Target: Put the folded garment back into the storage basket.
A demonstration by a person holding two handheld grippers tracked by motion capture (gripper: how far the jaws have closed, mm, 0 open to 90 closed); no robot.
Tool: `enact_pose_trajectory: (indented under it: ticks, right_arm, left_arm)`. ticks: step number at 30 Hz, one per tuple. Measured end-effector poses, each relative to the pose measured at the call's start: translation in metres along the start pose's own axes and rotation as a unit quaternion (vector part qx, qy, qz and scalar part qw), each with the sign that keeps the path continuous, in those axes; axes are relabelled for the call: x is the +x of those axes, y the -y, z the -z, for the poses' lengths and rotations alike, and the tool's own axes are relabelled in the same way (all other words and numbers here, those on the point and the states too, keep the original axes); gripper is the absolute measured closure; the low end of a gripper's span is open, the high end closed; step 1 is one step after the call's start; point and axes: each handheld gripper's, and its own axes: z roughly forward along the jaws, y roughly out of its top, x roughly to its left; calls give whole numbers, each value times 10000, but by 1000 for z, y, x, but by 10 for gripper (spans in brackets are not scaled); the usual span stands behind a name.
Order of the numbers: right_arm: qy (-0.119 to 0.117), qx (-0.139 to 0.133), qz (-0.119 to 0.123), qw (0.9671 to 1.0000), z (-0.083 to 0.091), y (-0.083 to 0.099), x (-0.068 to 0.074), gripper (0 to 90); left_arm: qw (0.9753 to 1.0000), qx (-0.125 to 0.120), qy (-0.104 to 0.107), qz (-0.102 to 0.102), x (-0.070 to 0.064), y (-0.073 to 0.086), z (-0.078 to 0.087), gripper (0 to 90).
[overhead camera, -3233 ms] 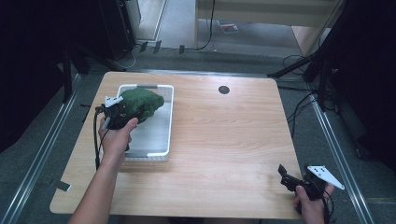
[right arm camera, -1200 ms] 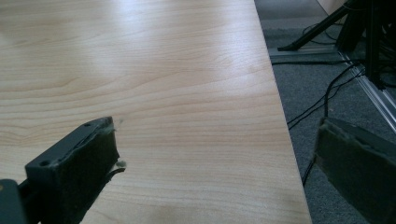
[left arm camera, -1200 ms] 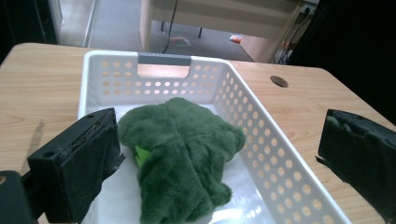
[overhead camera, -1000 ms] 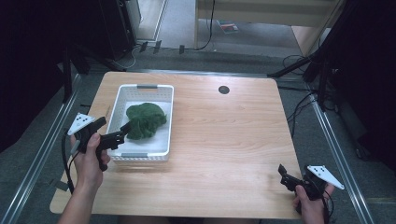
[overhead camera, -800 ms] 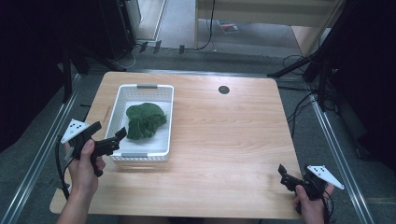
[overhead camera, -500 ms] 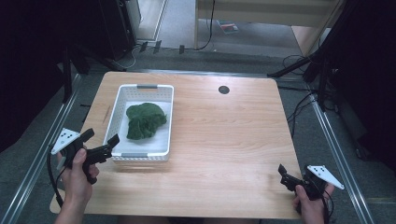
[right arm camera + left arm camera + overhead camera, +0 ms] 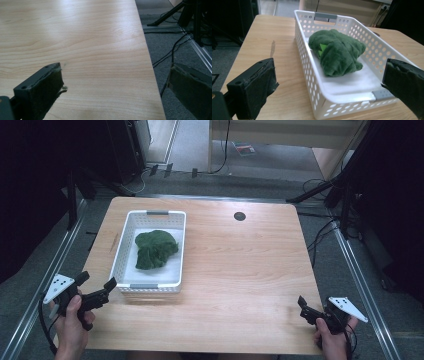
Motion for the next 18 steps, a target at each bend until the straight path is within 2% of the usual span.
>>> enact_pose_trajectory:
  ticks: [6, 8, 11, 15, 18]
  right_arm:
    - [4, -11, 13, 10000, 0, 0, 0, 1]
    - [9, -2, -1, 10000, 0, 0, 0, 1]
    - [27, -6, 11, 10000, 0, 0, 0, 1]
    - [53, 0, 5, 10000, 0, 0, 0, 1]
    - [63, -5, 15, 10000, 0, 0, 0, 1]
  left_arm:
    - [10000, 34, -62, -13, 11, 12, 5, 0]
    - [9998, 32, -174, -29, 18, 20, 7, 0]
    - [9997, 97, -218, -38, 26, 31, 8, 0]
    - [9990, 142, -372, -207, 36, 39, 8, 0]
    - [9987, 117, -423, -248, 41, 41, 10, 0]
